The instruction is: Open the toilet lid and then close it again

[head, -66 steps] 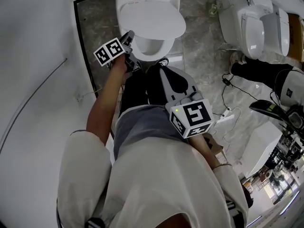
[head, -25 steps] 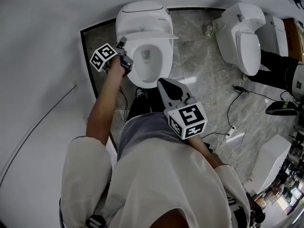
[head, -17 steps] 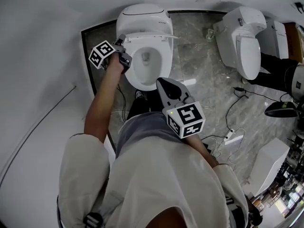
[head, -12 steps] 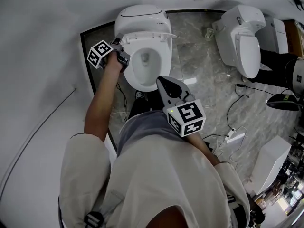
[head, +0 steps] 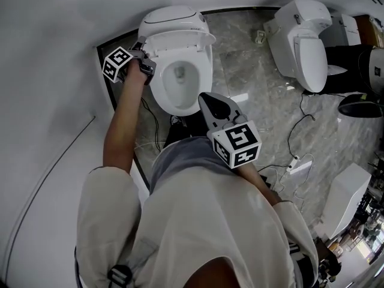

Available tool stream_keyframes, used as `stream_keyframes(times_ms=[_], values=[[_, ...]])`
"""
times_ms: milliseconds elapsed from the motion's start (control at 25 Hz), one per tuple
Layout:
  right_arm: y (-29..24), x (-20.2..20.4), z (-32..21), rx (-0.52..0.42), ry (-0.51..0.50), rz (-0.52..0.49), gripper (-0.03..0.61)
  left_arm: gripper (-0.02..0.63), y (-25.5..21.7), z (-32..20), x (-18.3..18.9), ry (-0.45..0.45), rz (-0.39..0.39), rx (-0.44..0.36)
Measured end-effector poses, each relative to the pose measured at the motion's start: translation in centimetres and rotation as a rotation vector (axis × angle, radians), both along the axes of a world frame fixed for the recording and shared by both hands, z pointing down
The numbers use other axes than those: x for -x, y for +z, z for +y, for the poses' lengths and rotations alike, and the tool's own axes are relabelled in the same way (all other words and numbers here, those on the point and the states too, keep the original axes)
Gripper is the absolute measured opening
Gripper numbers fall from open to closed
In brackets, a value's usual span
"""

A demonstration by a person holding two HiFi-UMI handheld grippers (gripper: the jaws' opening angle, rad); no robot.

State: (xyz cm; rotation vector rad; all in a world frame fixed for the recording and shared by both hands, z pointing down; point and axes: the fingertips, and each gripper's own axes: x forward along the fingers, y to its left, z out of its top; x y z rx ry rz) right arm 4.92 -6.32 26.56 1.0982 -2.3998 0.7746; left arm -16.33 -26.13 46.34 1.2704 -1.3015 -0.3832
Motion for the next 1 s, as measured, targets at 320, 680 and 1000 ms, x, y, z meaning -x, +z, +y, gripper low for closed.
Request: stream_keyframes(times_ms=[320,680,1000], values=[[0.5,-1.0,-0.4,0.01,0.019,0.003,0.011,0.115,0.0,-1.7,0.4,0.014,-0.023,-0.017],[1.0,-2.1,-1.2,0.031,0.033,0.007,0.012,0.086,-0.1,-4.1,0.9,0.188,-0.27,-0.032],[1.6,-2.7,-1.1,0.046,0.045,0.009,0.011,0.083,-2.4,-6.3,1.5,0.481,-0.657,-0.137]])
